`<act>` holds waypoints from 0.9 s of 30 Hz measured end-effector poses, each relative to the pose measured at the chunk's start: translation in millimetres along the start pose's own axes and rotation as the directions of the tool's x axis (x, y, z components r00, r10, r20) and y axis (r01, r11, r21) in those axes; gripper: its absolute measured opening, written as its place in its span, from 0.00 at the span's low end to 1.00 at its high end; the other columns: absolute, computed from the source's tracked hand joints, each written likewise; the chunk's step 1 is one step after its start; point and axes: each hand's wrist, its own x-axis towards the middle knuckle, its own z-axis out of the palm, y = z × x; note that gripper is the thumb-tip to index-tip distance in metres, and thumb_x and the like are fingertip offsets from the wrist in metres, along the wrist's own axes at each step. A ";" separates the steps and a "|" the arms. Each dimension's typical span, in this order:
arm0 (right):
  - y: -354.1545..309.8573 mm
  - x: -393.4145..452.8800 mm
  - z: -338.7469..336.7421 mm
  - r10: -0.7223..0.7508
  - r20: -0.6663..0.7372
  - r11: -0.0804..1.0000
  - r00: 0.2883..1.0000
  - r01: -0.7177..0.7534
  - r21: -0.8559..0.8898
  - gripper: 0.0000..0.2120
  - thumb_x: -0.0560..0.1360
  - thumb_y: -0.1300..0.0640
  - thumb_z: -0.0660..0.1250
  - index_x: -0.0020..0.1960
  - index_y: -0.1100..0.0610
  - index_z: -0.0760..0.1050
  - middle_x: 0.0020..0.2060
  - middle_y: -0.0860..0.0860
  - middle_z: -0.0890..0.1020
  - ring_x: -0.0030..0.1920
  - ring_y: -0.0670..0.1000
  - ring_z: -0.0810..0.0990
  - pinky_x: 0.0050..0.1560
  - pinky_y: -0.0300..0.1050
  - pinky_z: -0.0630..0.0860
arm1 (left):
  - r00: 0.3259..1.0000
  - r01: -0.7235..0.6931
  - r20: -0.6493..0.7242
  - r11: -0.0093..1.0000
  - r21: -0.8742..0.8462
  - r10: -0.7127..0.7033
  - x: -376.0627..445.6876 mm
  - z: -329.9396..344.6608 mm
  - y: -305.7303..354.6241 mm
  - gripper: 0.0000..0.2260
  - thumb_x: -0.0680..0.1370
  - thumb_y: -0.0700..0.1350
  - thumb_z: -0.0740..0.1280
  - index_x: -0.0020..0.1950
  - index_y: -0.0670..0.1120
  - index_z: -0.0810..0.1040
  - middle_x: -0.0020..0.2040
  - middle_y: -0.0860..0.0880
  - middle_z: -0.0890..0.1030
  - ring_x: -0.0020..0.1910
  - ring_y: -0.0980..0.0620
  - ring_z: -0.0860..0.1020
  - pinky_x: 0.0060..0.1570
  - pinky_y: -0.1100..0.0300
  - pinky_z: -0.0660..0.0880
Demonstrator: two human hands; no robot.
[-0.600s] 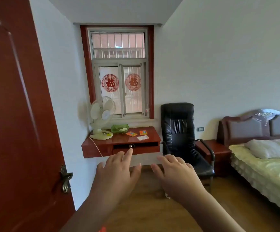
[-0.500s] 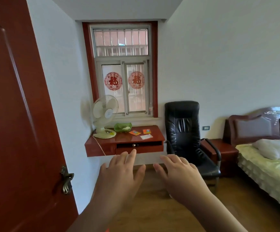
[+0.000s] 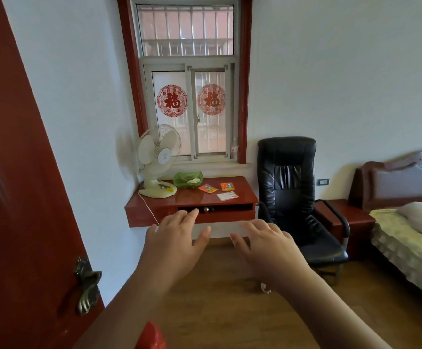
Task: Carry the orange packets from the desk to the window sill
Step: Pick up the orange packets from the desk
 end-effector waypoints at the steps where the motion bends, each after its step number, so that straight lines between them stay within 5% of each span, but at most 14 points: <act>1: -5.2 13.8 4.1 0.002 -0.005 1.000 1.000 -0.002 0.000 0.27 0.80 0.37 0.48 0.74 0.47 0.62 0.72 0.49 0.70 0.71 0.53 0.68 0.68 0.53 0.66 | 1.000 -0.006 0.015 1.000 0.004 0.006 12.7 4.1 -10.5 0.31 0.77 0.68 0.45 0.77 0.56 0.57 0.77 0.52 0.65 0.76 0.50 0.62 0.71 0.43 0.63; 5: -23.2 62.7 19.7 0.021 0.001 1.000 1.000 -0.021 -0.010 0.27 0.80 0.37 0.49 0.75 0.48 0.61 0.72 0.50 0.70 0.72 0.53 0.68 0.69 0.53 0.66 | 0.989 -0.077 0.127 0.997 -0.014 0.078 56.5 15.5 -35.1 0.38 0.70 0.73 0.39 0.77 0.58 0.57 0.79 0.54 0.59 0.77 0.51 0.57 0.73 0.42 0.59; 13: -21.4 147.8 49.9 0.043 -0.039 0.997 0.998 -0.045 -0.061 0.27 0.80 0.37 0.48 0.73 0.49 0.64 0.69 0.50 0.74 0.69 0.53 0.71 0.67 0.52 0.68 | 0.988 -0.126 0.078 0.991 -0.052 0.130 133.3 42.1 -57.4 0.37 0.72 0.70 0.39 0.77 0.55 0.57 0.79 0.52 0.61 0.77 0.52 0.58 0.72 0.45 0.61; 27: 81.5 319.7 88.0 0.013 -0.040 0.997 0.999 -0.016 -0.071 0.29 0.79 0.34 0.45 0.73 0.48 0.63 0.70 0.50 0.74 0.70 0.54 0.71 0.68 0.53 0.69 | 0.985 -0.064 0.156 0.997 -0.050 0.071 312.2 155.3 -36.8 0.30 0.78 0.66 0.48 0.78 0.55 0.55 0.78 0.52 0.62 0.77 0.52 0.59 0.74 0.45 0.60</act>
